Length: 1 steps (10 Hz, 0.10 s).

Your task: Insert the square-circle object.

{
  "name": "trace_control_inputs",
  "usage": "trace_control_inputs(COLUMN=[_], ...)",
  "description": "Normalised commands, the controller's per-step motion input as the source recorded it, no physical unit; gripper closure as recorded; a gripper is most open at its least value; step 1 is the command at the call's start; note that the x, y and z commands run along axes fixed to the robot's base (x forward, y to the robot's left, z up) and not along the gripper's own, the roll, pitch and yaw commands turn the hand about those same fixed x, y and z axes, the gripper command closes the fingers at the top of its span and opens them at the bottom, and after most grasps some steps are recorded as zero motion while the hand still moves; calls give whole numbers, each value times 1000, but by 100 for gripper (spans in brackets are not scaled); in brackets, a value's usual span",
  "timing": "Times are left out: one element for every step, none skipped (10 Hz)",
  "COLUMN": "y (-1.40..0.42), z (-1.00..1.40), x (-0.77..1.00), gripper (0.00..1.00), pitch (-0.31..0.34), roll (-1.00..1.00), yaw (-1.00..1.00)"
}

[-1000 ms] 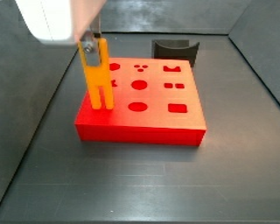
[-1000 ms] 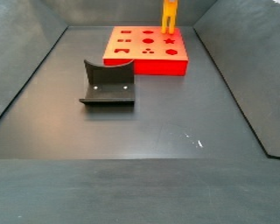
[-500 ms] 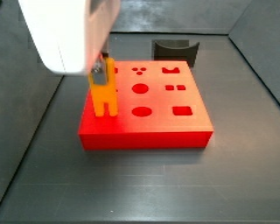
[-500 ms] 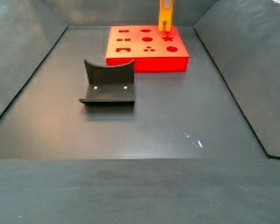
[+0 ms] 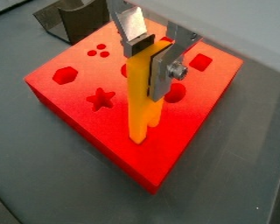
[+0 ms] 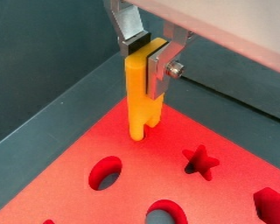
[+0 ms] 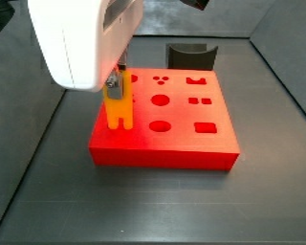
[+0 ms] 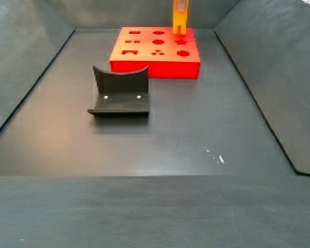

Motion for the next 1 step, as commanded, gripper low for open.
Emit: trace_control_inputs(y=[0], z=[0], x=[0], gripper=[100], pitch=[0], roll=[0], yaw=[0])
